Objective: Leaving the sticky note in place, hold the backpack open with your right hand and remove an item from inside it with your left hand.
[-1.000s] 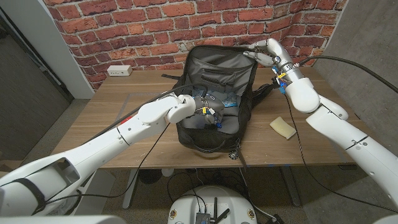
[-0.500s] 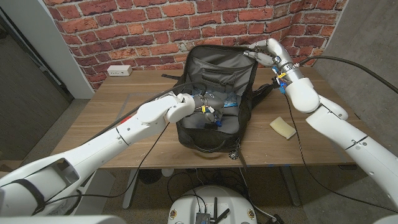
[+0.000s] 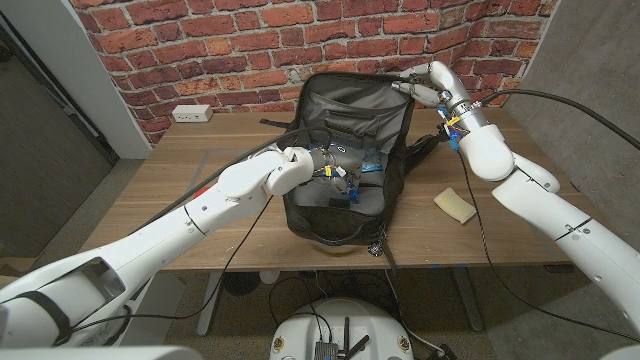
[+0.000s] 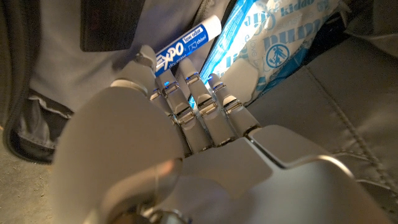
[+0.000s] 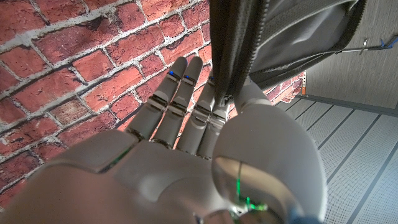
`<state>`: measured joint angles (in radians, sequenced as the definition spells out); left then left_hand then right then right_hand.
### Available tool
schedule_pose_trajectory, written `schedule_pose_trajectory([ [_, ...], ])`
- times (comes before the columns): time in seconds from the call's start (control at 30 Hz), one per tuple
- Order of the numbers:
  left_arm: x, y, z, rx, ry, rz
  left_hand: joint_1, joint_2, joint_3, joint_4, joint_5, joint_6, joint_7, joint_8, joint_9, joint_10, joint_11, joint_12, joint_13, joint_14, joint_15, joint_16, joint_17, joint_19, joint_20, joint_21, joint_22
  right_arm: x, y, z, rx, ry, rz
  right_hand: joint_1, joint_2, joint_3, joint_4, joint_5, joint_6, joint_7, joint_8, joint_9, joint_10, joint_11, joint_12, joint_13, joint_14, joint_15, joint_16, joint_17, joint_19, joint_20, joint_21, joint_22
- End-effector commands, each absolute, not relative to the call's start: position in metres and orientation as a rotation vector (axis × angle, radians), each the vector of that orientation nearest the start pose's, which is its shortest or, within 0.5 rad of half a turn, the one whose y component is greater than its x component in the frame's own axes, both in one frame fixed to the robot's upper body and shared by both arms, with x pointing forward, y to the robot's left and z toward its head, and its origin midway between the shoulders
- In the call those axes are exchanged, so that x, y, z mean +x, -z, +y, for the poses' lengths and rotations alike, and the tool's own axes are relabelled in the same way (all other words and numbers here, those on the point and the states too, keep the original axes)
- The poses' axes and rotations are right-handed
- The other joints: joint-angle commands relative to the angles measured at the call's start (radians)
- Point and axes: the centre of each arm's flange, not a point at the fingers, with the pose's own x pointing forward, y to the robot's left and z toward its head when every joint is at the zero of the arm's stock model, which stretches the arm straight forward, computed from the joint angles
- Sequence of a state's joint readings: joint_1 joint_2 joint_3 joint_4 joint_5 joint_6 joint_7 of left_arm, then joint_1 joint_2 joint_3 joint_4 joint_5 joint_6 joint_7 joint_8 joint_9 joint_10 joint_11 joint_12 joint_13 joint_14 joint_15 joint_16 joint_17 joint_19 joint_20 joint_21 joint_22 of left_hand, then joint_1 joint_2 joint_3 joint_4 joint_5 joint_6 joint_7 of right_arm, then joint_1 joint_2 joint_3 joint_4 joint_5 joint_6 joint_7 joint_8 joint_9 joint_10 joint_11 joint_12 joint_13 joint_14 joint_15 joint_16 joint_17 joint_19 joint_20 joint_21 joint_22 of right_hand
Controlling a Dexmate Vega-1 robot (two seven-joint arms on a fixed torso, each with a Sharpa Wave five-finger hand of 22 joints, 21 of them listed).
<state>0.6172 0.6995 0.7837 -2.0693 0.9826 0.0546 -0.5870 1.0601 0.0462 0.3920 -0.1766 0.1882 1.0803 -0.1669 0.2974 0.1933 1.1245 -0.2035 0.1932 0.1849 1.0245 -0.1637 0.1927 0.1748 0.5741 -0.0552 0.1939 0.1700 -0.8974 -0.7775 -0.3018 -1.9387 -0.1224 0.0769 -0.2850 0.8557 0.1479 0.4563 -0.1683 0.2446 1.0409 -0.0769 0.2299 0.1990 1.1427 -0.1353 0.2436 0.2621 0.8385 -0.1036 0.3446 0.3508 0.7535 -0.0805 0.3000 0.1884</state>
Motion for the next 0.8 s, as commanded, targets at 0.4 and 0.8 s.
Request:
schedule_pose_trajectory([
  [0.4, 0.481, -0.042, 0.059, 1.938, 0.327, -0.742, 0.017, 0.019, 0.008, 0.005, 0.006, 0.008, 0.006, 0.005, 0.006, 0.009, -0.001, 0.003, 0.005, 0.012, -0.08, -0.002, 0.003, 0.013, -0.144, 0.005, 0.003, 0.506, -0.123, -0.241, -0.799, 0.077, -1.083, 0.003, 0.01, 0.001, 0.003, 0.006, 0.018, -0.006, 0.005, 0.005, 0.005, 0.002, -0.007, 0.004, 0.01, -0.118, -0.004, 0.005, -0.005, -0.082, 0.006, 0.002],
  [0.8, 0.47, -0.049, 0.07, 1.846, 0.361, -0.719, 0.018, 0.02, 0.009, 0.006, 0.007, 0.009, 0.009, 0.004, 0.004, 0.009, -0.001, 0.001, 0.005, 0.013, -0.079, -0.004, 0.003, 0.014, -0.144, 0.004, 0.003, 0.509, -0.122, -0.239, -0.795, 0.074, -1.072, 0.003, 0.01, 0.001, 0.003, 0.006, 0.019, -0.005, 0.004, 0.005, 0.006, 0.001, -0.007, 0.005, 0.01, -0.119, -0.006, 0.007, -0.006, -0.081, 0.007, 0.002],
])
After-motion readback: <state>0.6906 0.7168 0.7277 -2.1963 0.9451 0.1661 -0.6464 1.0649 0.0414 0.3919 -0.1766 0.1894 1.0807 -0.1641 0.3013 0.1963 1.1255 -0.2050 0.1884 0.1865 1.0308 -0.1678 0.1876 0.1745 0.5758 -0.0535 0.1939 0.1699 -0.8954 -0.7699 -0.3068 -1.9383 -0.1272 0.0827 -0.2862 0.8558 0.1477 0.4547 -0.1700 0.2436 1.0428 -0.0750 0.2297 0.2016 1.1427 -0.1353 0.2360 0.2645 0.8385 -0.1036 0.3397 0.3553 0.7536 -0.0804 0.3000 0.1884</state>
